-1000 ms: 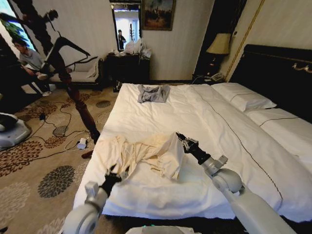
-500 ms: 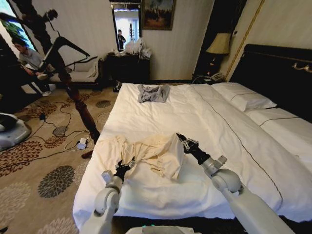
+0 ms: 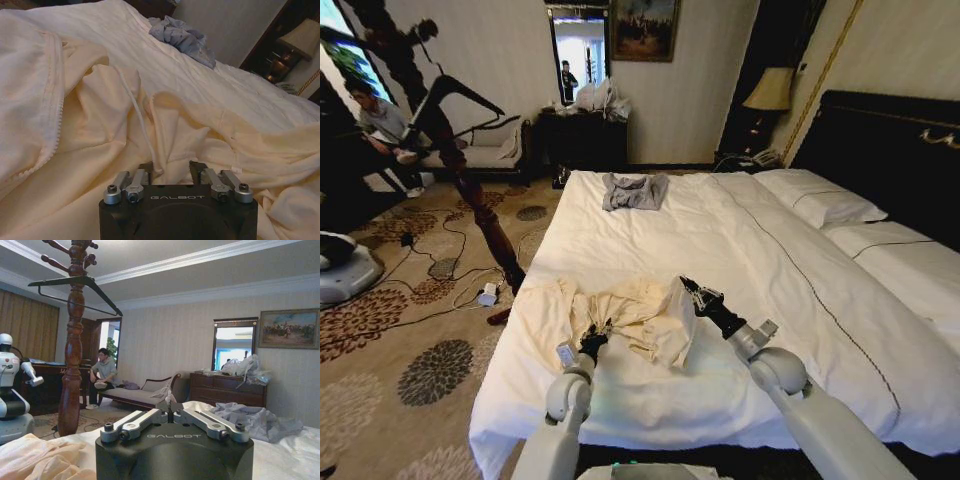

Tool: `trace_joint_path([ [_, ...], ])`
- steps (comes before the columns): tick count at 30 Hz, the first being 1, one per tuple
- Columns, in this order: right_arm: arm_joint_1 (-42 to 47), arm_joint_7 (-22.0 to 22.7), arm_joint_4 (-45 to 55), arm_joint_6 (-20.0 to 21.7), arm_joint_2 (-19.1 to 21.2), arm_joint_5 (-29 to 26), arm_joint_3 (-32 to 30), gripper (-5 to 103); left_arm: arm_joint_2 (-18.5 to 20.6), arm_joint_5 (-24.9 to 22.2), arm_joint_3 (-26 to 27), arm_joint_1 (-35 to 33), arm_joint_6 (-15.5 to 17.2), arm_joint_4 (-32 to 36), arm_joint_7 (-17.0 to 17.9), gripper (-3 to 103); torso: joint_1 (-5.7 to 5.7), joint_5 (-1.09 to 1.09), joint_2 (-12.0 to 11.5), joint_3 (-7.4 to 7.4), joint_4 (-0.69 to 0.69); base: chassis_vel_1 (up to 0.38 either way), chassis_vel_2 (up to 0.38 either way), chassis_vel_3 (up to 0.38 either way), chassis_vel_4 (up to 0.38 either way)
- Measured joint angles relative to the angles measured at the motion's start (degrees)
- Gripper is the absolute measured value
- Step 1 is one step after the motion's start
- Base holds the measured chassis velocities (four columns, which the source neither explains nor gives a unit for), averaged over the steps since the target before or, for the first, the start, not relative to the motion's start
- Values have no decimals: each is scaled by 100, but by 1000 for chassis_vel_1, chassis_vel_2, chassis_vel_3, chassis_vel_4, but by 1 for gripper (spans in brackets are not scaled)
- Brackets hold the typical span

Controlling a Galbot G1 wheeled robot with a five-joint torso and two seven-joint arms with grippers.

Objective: Pick up the clothes from the bed and hang them on the clothes hanger.

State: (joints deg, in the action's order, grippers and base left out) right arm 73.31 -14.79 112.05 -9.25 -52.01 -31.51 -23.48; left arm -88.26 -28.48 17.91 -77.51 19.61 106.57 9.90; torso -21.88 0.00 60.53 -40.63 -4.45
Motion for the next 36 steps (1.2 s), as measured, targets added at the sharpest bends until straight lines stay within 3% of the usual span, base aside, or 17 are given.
trace_joint_path([
  [4, 8, -3, -28, -23, -8, 2, -11, 0, 23, 22, -36, -48, 38, 39, -2, 22, 0, 0, 0, 0, 0, 0, 0, 0, 0],
  [12, 9, -9, -57, -42, -26, 22, -8, 0, -6, 84, -44, -66, 38, -67, -5, 0, 0, 0, 0, 0, 0, 0, 0, 0, 0],
  [19, 23, -11, -48, -45, -19, 27, -19, 0, -36, 86, -30, -4, 44, -176, 6, 19, 0, 0, 1, 0, 0, 0, 0, 0, 0],
  [21, 25, -12, -46, -46, -18, 27, -22, 0, -36, 86, -29, -3, 45, -176, 7, 19, 0, 0, 1, 0, 0, 0, 0, 0, 0],
  [22, 30, -12, -44, -46, -17, 27, -30, 0, -36, 86, -28, -7, 46, -175, 8, 30, 0, 0, 1, 0, 0, 0, 0, 0, 0],
  [24, 34, -13, -44, -46, -17, 27, -32, 0, -36, 85, -29, -15, 47, -170, 8, 30, 0, 0, 1, 0, 0, 0, 0, 0, 0],
  [27, 37, -15, -47, -48, -22, 38, -27, 0, -36, 86, -31, -35, 48, -161, 6, 46, 0, 0, 1, 0, 0, 0, 0, 0, 0],
  [29, 37, -15, -47, -48, -23, 38, -27, 0, -36, 85, -31, -36, 48, -161, 6, 46, 0, -1, 1, 0, 0, 0, 0, 0, 0],
  [30, 35, -16, -47, -50, -31, 42, -19, 0, -36, 93, -32, -50, 44, -160, -3, 56, 0, 0, 1, 0, 0, 0, 0, 0, 0],
  [31, 35, -17, -47, -50, -32, 44, -17, 0, -35, 95, -31, -60, 42, -148, -6, 59, 0, 0, 1, 0, 0, 0, 0, 0, 0],
  [36, 35, -17, -53, -54, -33, 52, -15, 0, -24, 94, -21, -76, 35, -118, -20, 55, 0, 0, 1, 0, 0, 0, 0, 0, 0],
])
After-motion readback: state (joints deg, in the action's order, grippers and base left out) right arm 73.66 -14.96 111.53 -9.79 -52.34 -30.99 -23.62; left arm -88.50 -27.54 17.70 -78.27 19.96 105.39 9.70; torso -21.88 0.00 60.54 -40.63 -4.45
